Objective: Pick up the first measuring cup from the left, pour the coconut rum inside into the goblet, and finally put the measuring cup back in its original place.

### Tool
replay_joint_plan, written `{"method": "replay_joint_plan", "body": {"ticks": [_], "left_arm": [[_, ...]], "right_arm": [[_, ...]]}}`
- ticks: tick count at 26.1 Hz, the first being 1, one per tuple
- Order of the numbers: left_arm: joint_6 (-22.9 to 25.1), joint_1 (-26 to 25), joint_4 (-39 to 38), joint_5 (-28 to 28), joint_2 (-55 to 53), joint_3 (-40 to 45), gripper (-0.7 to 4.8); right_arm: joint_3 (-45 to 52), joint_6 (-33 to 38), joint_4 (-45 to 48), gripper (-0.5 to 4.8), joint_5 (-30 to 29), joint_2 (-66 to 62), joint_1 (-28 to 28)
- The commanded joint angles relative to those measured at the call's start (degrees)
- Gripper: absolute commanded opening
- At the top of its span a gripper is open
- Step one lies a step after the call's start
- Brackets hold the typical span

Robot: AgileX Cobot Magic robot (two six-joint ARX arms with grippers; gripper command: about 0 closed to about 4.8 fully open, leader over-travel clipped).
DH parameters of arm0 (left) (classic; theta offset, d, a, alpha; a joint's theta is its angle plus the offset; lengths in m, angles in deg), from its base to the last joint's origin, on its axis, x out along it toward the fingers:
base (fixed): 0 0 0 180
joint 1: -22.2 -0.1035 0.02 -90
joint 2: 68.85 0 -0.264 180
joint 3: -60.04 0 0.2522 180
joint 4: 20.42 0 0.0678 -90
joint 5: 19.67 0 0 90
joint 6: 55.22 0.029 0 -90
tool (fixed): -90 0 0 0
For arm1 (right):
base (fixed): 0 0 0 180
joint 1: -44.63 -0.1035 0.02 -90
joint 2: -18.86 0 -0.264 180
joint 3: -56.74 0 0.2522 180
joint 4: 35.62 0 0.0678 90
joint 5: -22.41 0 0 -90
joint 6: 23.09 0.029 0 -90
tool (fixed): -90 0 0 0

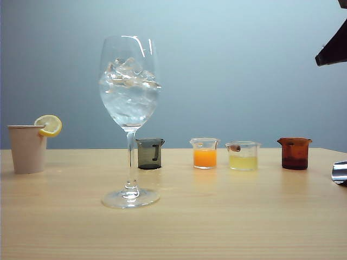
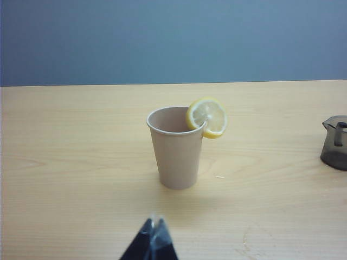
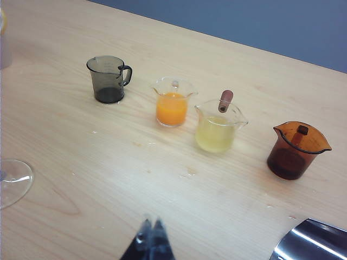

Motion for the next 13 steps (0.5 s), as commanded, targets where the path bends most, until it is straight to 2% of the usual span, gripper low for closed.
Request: {"method": "replay_joint_plan", "body": {"ticks": [1,9,13], "left_arm": [[0.42,0.00,0.70,-0.09,-0.04,-0.20,0.04],[0.42,0.00,0.72,-0.09,-0.04,-0.22,0.04],[0.42,-0.02,0.72,-0.07,-0.04,-0.20,0.04]], "right_arm": [[-0.22,0.26,0.66,0.00,-0.07,0.02,-0.02],[-0.22,0.24,0.68,0.00,-0.04,0.02,-0.02],[0.94,0.20,1.42,0.00,5.86,0.85,0.13]]}}
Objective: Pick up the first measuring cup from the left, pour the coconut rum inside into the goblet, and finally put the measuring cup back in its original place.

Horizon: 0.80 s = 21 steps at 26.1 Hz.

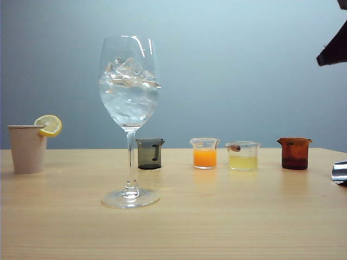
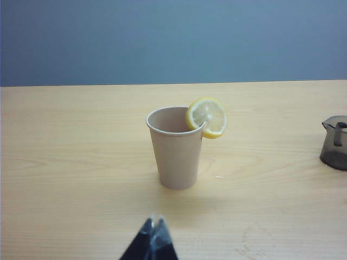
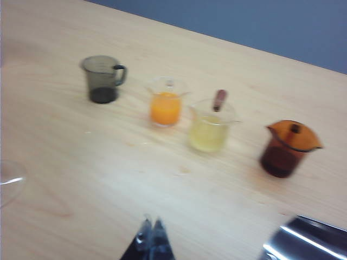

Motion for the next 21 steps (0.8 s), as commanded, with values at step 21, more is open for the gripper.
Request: {"method": "replay_joint_plan", "body": {"ticks": [21], "left_arm": [[0.39,-0.02,0.63,0.11,-0.04,-0.22,0.04]], "right_arm": [[19.52,-1.77,10.75,0.00,-8.52,27.06,33.14]]}}
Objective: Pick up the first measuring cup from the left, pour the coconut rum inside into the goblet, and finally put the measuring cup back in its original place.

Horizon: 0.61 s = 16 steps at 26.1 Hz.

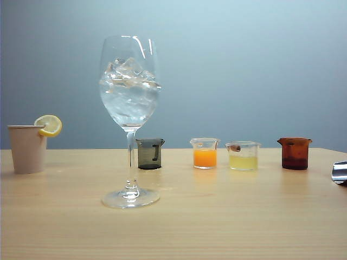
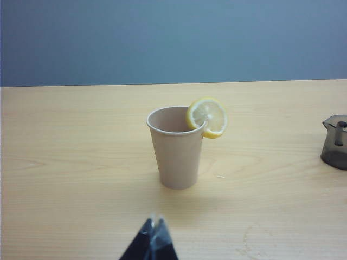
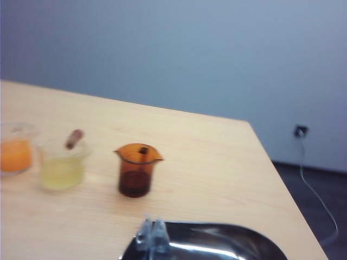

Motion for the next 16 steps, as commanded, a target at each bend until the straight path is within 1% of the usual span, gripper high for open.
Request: {"method": "replay_joint_plan", "body": {"ticks": [1,3,7,11,16], "left_arm": [[0.22,0.00,0.66,0.02,-0.04,-0.22,0.04],[0.22,0.00,0.66,0.07,-0.04,-0.20,0.04],[0.22,0.00,0.66,0.04,-0.04,-0.22,0.04],[0.22,0.00,0.66,0.04,-0.04,-0.20,0.04],[0.22,0.00,0.66,0.07,-0.04,-0.20,0.04]], "right_arm": [[0.37,4.48,-0.57,0.00,4.79,-0.02,0.00],[0.37,6.38,-1.81,0.00,5.09,-0.02,0.00],[0.37,6.62,-4.57,0.00,3.13,-0.02,0.00],[0.37,8.33,-3.74,0.00,3.17,-0.02,-0.02],[0.35,8.31,-4.70,0.00,3.17,-0.02,-0.31]]}}
